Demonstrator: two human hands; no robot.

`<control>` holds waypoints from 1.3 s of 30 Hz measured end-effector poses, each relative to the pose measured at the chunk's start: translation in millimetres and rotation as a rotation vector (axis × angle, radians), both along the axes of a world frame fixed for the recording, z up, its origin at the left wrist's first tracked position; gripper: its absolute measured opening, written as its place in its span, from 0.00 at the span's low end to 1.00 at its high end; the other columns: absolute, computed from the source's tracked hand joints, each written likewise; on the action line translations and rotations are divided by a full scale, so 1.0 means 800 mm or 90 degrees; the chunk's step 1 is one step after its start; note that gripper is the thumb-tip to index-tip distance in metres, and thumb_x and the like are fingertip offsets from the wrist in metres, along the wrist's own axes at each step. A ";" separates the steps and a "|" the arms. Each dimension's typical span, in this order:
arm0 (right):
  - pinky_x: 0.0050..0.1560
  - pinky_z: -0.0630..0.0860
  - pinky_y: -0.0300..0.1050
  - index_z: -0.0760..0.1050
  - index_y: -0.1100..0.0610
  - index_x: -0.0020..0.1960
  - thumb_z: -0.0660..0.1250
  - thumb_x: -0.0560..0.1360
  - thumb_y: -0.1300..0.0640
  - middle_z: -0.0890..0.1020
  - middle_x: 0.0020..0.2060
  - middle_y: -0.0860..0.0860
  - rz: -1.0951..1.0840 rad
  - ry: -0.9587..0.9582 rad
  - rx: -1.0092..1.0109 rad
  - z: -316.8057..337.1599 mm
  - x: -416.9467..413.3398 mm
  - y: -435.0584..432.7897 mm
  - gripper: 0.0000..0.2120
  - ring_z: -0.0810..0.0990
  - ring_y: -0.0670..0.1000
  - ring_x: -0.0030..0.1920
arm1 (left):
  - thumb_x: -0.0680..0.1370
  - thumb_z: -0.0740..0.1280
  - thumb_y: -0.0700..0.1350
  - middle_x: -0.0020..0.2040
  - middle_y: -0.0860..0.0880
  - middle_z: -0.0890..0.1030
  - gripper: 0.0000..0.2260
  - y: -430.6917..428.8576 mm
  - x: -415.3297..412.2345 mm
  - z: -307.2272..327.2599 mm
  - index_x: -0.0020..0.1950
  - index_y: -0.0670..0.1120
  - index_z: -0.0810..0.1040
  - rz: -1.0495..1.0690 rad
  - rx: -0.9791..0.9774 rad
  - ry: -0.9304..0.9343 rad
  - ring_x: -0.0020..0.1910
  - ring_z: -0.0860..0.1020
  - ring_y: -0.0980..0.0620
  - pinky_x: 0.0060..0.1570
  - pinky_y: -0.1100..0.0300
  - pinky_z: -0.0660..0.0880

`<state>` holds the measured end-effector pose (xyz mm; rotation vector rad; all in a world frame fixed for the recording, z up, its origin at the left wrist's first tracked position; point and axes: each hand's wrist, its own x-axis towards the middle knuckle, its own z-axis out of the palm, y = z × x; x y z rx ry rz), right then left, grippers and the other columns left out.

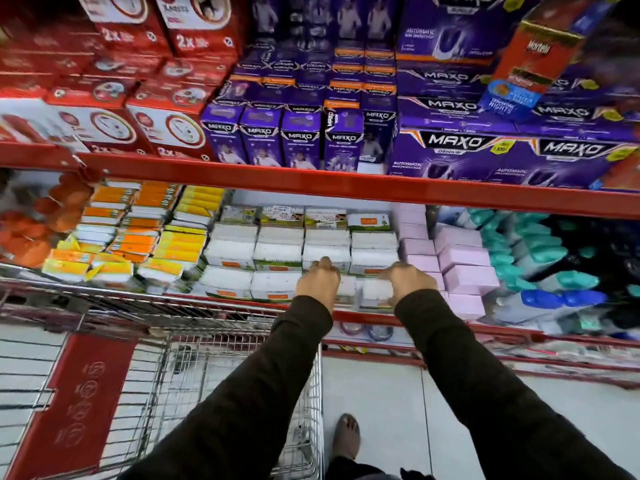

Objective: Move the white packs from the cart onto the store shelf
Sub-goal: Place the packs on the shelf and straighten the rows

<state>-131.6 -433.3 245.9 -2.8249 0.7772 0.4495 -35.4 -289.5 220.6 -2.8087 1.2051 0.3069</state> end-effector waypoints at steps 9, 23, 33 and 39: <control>0.58 0.78 0.55 0.75 0.51 0.66 0.69 0.74 0.61 0.76 0.60 0.53 0.070 0.013 0.004 -0.034 0.008 -0.003 0.20 0.77 0.58 0.61 | 0.80 0.59 0.32 0.74 0.42 0.64 0.24 0.007 0.003 -0.028 0.76 0.45 0.67 0.021 -0.008 0.073 0.67 0.72 0.40 0.59 0.48 0.78; 0.67 0.70 0.59 0.61 0.58 0.75 0.64 0.77 0.39 0.68 0.72 0.60 -1.168 -0.607 1.190 -0.078 -0.031 0.063 0.34 0.69 0.63 0.71 | 0.85 0.58 0.47 0.77 0.38 0.64 0.24 -0.023 -0.074 -0.054 0.80 0.45 0.57 1.023 -0.956 0.904 0.70 0.71 0.39 0.72 0.48 0.67; 0.66 0.66 0.69 0.54 0.53 0.78 0.59 0.77 0.34 0.63 0.76 0.60 -1.153 -0.469 1.277 -0.065 0.003 0.020 0.38 0.67 0.66 0.72 | 0.84 0.58 0.54 0.82 0.44 0.52 0.29 -0.043 -0.038 -0.015 0.82 0.48 0.51 1.085 -1.046 0.932 0.77 0.61 0.37 0.73 0.49 0.66; 0.46 0.78 0.68 0.59 0.55 0.75 0.61 0.78 0.37 0.66 0.74 0.60 -1.139 -0.521 1.263 -0.070 0.014 0.011 0.34 0.71 0.68 0.68 | 0.83 0.58 0.58 0.82 0.44 0.50 0.31 -0.044 -0.027 -0.014 0.82 0.50 0.50 1.054 -1.054 0.931 0.78 0.60 0.38 0.74 0.49 0.64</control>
